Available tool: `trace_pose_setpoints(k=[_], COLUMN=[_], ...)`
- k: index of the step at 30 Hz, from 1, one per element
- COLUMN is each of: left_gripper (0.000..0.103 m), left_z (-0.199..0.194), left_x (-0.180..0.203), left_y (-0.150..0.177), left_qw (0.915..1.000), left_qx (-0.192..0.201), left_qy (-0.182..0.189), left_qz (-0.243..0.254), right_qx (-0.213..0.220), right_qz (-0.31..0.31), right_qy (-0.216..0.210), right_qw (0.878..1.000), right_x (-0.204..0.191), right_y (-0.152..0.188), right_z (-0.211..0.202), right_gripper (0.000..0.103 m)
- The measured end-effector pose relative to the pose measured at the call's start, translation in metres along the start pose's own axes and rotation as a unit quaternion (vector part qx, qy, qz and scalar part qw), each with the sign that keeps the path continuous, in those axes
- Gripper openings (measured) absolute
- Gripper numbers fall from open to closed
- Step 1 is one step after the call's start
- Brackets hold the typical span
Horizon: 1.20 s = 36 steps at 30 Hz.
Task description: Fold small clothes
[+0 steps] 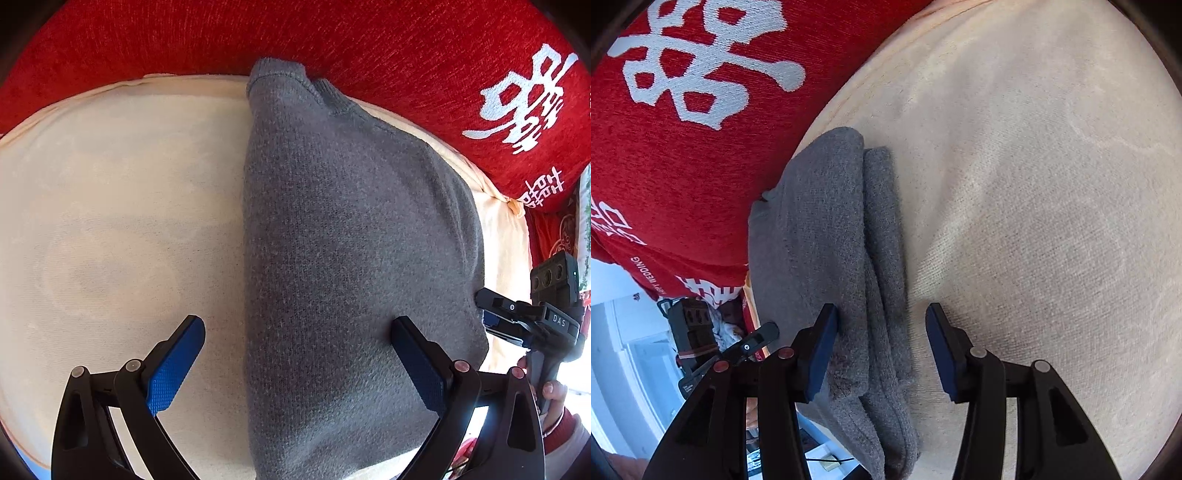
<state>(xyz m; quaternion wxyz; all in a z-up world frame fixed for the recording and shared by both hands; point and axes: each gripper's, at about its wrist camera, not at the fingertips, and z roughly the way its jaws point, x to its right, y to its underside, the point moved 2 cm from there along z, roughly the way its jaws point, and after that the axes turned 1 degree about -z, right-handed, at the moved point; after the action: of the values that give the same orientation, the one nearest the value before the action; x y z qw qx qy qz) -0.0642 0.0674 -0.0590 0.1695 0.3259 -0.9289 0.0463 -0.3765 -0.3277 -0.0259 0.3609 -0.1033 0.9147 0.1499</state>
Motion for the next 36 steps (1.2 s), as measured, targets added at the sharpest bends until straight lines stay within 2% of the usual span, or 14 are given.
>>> trace_pose_setpoints(k=[10, 17, 22, 26, 28, 30, 31, 33, 36], left_gripper=[0.101, 0.101, 0.101, 0.101, 0.094, 0.079, 0.074, 0.056, 0.047], left_z=[0.007, 0.022, 0.027, 0.027, 0.025, 0.018, 0.017, 0.007, -0.006], left_x=[0.012, 0.023, 0.035, 0.035, 0.032, 0.031, 0.028, 0.025, 0.022], left_y=[-0.001, -0.003, -0.008, -0.008, -0.007, -0.006, -0.005, -0.002, 0.001], left_qw=[0.9999, 0.9982, 0.9984, 0.9984, 0.9987, 0.9987, 0.9985, 0.9975, 0.9957], left_qx=[-0.004, -0.025, -0.025, -0.023, -0.019, -0.006, -0.002, 0.009, 0.016], left_qy=[0.003, 0.047, 0.036, 0.039, 0.035, 0.042, 0.045, 0.057, 0.08], left_qz=[0.009, 0.026, 0.035, 0.034, 0.031, 0.03, 0.032, 0.039, 0.043], right_qx=[-0.012, -0.024, -0.025, -0.024, -0.018, -0.014, -0.01, -0.004, 0.0], right_qz=[-0.005, -0.008, -0.026, -0.019, -0.009, 0.005, 0.011, 0.008, 0.01], right_qy=[-0.026, -0.071, -0.09, -0.089, -0.076, -0.084, -0.092, -0.105, -0.124], right_qw=[1.0, 0.997, 0.995, 0.996, 0.997, 0.996, 0.996, 0.994, 0.992], right_x=[-0.003, 0.002, -0.009, -0.018, -0.018, -0.016, -0.017, -0.025, -0.039], right_y=[0.002, 0.001, -0.005, -0.005, -0.003, 0.002, 0.004, 0.011, 0.019], right_z=[0.01, 0.015, 0.026, 0.037, 0.037, 0.034, 0.031, 0.026, 0.021], right_gripper=[0.054, 0.055, 0.059, 0.058, 0.05, 0.033, 0.032, 0.03, 0.029])
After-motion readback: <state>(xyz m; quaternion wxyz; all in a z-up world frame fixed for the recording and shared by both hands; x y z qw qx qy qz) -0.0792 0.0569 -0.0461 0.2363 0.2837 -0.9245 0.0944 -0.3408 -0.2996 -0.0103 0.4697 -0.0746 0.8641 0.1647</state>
